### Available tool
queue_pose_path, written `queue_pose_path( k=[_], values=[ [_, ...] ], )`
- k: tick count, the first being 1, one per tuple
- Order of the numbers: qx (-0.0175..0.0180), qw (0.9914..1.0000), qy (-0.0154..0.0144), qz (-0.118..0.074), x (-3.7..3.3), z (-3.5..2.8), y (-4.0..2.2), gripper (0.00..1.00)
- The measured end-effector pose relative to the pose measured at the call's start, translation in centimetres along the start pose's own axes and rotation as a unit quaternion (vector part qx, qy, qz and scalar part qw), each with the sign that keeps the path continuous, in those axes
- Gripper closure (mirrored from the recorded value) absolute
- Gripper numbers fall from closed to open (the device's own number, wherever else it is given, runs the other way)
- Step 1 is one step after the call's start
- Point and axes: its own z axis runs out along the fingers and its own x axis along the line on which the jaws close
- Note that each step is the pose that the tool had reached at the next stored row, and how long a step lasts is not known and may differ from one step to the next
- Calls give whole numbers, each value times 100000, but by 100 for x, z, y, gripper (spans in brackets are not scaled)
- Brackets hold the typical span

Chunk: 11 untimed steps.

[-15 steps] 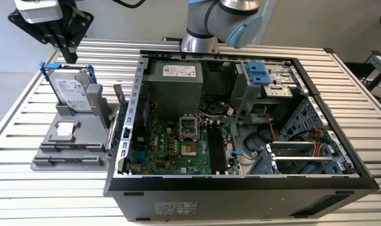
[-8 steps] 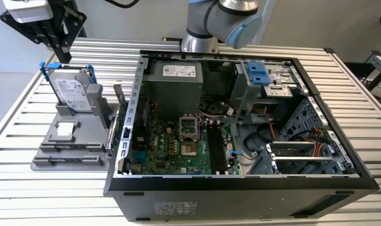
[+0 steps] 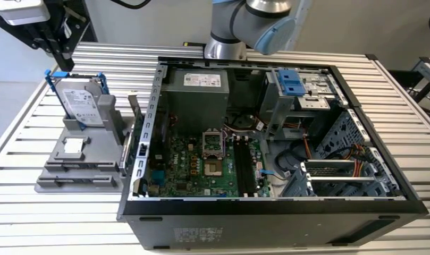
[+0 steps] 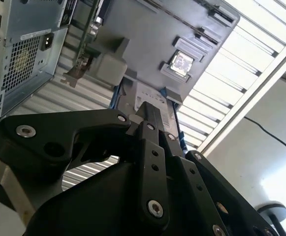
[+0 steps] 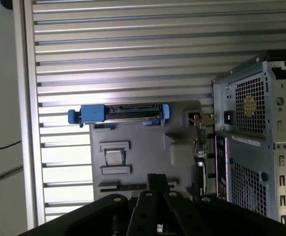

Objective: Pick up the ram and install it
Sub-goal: 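Reach for the ram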

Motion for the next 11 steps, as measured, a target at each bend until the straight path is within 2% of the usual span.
queue_pose_path(
  k=[7, 11],
  values=[
    [-1, 100000, 1, -2, 73, -2, -5, 100],
    [-11, 99999, 13, -338, 89, -2, -7, 100]
  ],
)
